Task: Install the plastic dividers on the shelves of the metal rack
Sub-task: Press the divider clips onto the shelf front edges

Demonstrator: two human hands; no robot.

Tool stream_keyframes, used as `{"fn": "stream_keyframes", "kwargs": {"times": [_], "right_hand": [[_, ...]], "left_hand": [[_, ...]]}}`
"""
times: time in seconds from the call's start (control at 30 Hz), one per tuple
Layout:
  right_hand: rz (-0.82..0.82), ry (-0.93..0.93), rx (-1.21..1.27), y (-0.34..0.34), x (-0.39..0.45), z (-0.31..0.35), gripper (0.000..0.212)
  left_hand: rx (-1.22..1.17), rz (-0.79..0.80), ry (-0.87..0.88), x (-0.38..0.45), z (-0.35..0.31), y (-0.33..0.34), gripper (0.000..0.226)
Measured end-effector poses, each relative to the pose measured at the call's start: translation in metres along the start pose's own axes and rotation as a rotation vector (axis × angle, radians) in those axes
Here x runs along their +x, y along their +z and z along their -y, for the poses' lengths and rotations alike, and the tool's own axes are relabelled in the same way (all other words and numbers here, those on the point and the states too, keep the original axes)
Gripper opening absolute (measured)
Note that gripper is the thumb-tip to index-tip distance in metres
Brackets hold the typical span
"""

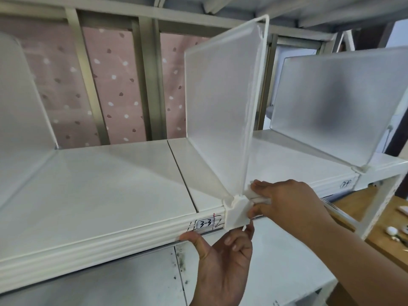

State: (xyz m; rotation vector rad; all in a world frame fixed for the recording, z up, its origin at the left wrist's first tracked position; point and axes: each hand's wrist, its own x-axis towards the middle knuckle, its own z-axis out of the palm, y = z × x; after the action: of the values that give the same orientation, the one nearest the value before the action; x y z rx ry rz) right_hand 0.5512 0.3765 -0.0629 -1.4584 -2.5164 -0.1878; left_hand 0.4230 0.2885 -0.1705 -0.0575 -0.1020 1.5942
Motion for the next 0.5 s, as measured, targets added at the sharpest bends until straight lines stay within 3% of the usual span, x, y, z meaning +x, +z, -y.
{"fn": "stream_keyframes", "kwargs": {"times": [0.5], "right_hand": [[-0.125,0.080,-0.077,0.005,-0.012,0.017,0.084]], "left_hand": [[0.123,0.064,0.038,-0.008,0.002,0.002,0.131]]}}
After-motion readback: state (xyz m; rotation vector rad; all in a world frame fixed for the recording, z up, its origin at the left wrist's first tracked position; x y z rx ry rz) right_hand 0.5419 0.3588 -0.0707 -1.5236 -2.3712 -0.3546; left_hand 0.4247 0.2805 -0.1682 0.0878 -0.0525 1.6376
